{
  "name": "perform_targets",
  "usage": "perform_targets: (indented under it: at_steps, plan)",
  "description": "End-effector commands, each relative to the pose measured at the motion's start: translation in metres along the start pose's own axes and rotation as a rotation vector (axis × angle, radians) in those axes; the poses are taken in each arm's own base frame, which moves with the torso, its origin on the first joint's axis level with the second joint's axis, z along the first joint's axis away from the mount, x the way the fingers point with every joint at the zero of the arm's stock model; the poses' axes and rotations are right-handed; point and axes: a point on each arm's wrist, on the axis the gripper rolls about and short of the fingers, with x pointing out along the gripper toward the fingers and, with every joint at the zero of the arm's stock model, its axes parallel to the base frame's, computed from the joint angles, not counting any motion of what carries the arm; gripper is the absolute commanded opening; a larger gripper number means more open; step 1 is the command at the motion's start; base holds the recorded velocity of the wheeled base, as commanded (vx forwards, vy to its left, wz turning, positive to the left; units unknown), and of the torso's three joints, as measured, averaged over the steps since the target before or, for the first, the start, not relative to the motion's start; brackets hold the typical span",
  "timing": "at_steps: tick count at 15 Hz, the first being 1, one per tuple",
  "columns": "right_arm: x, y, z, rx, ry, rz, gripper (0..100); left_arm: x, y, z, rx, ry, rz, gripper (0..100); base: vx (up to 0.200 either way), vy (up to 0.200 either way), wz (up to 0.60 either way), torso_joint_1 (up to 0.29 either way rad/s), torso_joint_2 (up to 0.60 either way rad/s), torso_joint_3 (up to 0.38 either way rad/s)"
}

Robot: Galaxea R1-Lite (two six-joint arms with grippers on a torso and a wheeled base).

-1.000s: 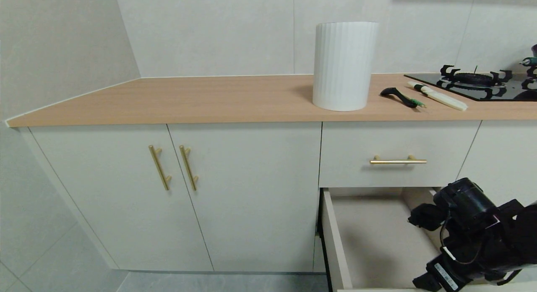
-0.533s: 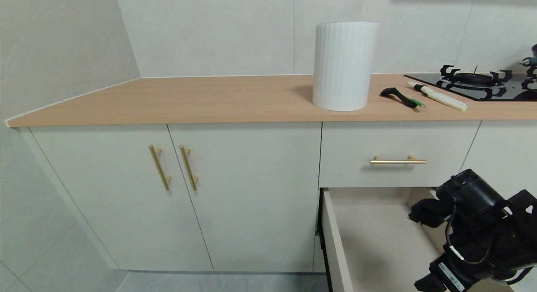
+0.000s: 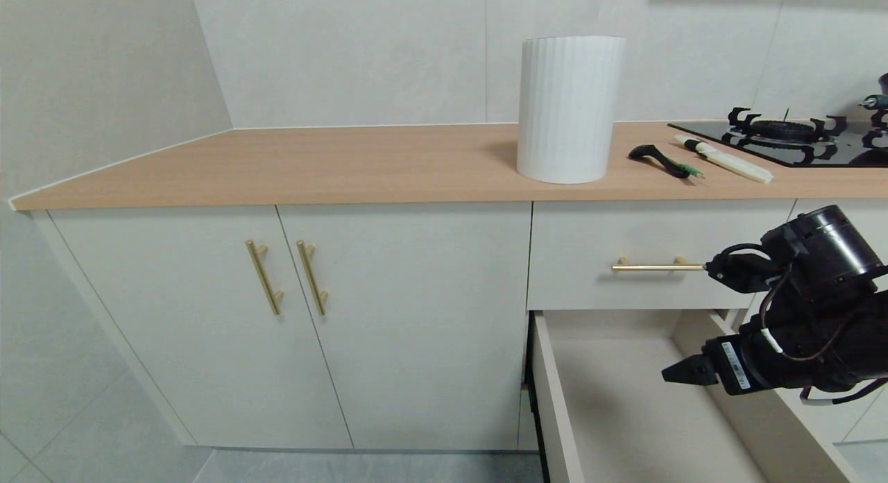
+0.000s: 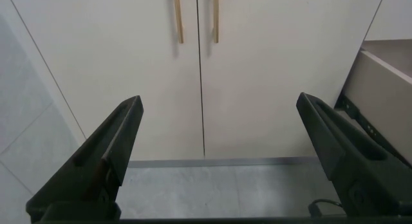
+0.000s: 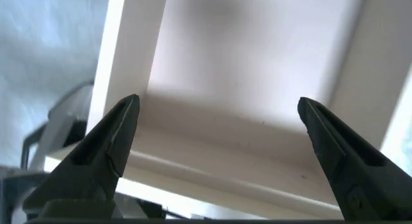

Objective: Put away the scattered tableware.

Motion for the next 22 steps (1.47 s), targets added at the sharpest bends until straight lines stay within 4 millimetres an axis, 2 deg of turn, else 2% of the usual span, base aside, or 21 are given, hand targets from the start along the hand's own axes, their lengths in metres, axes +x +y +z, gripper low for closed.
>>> perform_targets:
  at_steps: [1, 7, 22]
  plan:
    - [-0.0046, -0.0024, 0.002, 0.01, -0.033, -0.005, 100, 0.0, 0.0, 0.0, -0.001, 0.0, 0.0, 100, 0.0, 0.0, 0.0, 0.0, 0.0, 0.0]
    - [-0.0049, -0.0035, 0.0049, 0.017, -0.058, -0.006, 100, 0.0, 0.0, 0.0, -0.001, 0.0, 0.0, 100, 0.0, 0.0, 0.0, 0.035, -0.15, -0.157]
    - [-0.0024, -0.0065, 0.008, 0.03, -0.082, -0.01, 100, 0.0, 0.0, 0.0, 0.001, 0.0, 0.0, 100, 0.0, 0.0, 0.0, 0.192, -0.48, -0.286]
